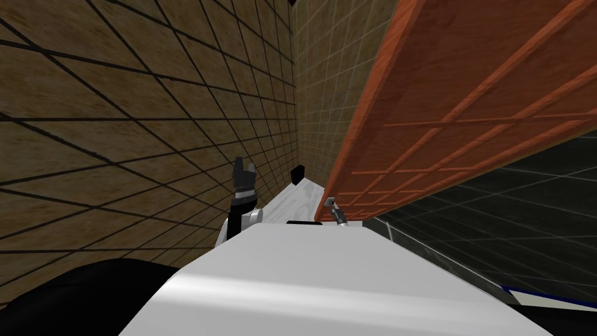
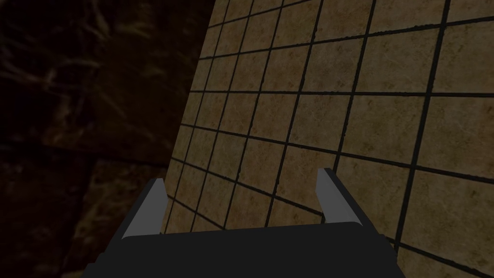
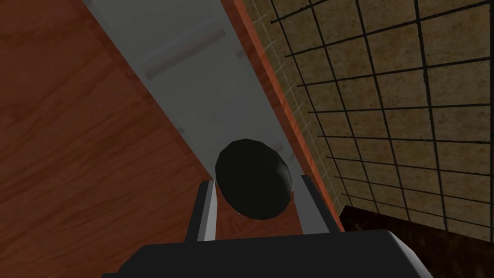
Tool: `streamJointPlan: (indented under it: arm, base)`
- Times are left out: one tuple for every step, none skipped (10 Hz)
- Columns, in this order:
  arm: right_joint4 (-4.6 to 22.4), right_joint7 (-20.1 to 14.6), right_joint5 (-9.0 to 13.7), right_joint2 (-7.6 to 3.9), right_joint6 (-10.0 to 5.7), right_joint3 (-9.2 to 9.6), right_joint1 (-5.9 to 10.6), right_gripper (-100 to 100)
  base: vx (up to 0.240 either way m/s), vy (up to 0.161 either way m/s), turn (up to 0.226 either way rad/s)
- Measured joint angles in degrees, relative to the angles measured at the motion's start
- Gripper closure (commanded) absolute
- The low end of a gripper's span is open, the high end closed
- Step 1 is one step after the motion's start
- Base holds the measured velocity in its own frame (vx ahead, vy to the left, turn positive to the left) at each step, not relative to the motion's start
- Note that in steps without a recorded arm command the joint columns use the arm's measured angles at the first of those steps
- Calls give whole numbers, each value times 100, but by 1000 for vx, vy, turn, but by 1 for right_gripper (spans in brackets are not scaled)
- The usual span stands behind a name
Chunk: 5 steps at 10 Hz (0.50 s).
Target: Push the door open
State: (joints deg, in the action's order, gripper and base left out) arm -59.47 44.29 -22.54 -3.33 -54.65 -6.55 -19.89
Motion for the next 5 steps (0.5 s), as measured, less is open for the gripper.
streamJointPlan:
  arm:
    - [-24, -158, 63, -25, 41, 11, 27, 100]
    - [-66, -275, 96, -33, 75, 16, 22, 100]
    - [-110, -414, 161, -24, 97, 25, -1, 100]
    - [-109, -568, 259, -15, 97, 32, 1, 100]
    - [-36, -678, 314, -20, 71, 26, 63, 100]
  base:
    - [0, -3, 31]
    - [-2, -9, 61]
    - [-4, -22, 97]
    - [0, -14, 42]
    - [6, -5, 70]
